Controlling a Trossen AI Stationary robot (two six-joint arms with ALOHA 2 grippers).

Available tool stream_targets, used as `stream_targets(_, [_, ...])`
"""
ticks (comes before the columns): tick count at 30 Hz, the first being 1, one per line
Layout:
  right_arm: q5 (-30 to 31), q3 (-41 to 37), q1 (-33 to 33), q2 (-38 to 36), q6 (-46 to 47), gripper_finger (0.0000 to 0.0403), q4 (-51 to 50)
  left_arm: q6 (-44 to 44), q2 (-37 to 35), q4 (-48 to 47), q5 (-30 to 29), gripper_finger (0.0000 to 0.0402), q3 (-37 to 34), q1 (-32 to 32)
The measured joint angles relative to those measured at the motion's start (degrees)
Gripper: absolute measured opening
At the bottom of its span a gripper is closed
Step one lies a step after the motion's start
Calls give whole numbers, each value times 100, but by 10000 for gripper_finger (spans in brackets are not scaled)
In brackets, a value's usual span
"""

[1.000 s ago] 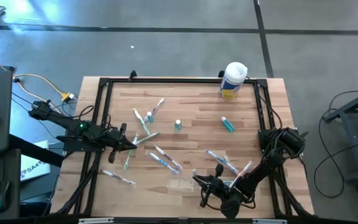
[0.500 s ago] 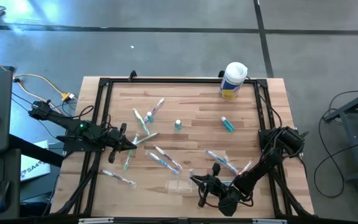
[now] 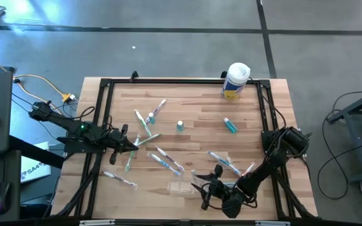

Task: Pick & Place toothbrushing station
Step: Put the orange toothbrush into the transparent organizer, then put the mouthwash into the transparent organizer

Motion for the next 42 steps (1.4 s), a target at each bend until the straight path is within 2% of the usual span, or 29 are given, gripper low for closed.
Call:
stream_targets(7, [10,0,2,-2,-8,205,-2,0,2,-2,0,3,0,0])
stream_targets(24, [40,0,20,-17,-293,196,-8,0,0,-2,0,3,-2,0])
stream_targets(33, [296,0,214,-505,-419,194,-189,0,2,-2,0,3,-2,0])
stream_targets(42, [-228,-2,70,-542,132,193,-669,0,0,-2,0,3,-2,-2])
